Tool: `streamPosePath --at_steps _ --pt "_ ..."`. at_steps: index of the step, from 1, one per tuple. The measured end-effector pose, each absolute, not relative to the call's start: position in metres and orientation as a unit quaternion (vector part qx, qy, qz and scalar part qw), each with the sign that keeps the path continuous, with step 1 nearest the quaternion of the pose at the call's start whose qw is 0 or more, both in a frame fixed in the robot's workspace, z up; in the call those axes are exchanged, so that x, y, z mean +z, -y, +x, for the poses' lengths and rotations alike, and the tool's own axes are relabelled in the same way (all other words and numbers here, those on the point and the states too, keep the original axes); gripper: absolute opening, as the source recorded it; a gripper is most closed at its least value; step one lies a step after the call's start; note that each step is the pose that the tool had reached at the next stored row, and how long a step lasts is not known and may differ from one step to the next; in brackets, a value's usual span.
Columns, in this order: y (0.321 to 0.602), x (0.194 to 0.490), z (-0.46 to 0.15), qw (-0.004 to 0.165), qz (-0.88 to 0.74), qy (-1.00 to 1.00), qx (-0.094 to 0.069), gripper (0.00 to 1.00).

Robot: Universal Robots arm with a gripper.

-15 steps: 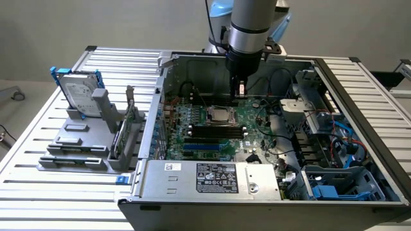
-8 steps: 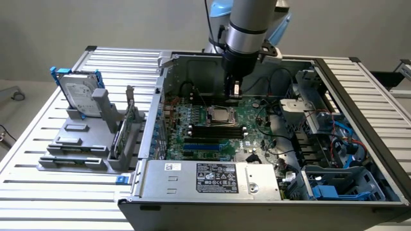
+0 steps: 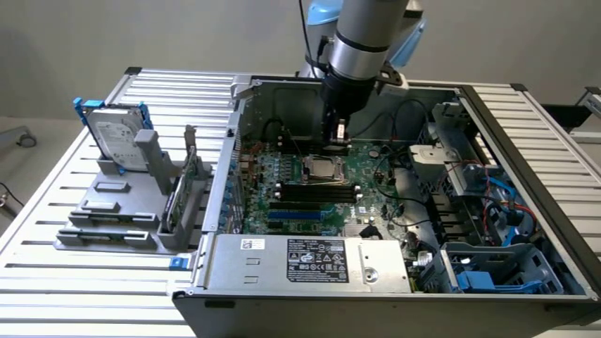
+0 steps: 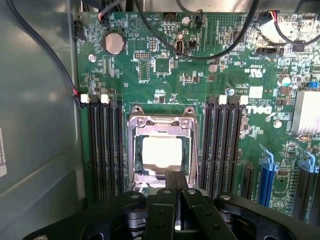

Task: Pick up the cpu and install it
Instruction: 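Close the cpu cover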

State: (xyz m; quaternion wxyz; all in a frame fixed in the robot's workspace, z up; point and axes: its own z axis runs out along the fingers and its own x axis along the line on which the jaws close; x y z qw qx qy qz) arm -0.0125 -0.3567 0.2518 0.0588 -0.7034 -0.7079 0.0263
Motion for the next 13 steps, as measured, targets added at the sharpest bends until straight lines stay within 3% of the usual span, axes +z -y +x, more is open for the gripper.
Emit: streamPosePath --at_steps 7,13 --pt "0.3567 0.2507 -0.0168 0.079 -0.702 0.706 0.043 0.11" --pt "0.3567 0.2468 -0.0198 0.085 -0.702 0.705 0.049 0.11"
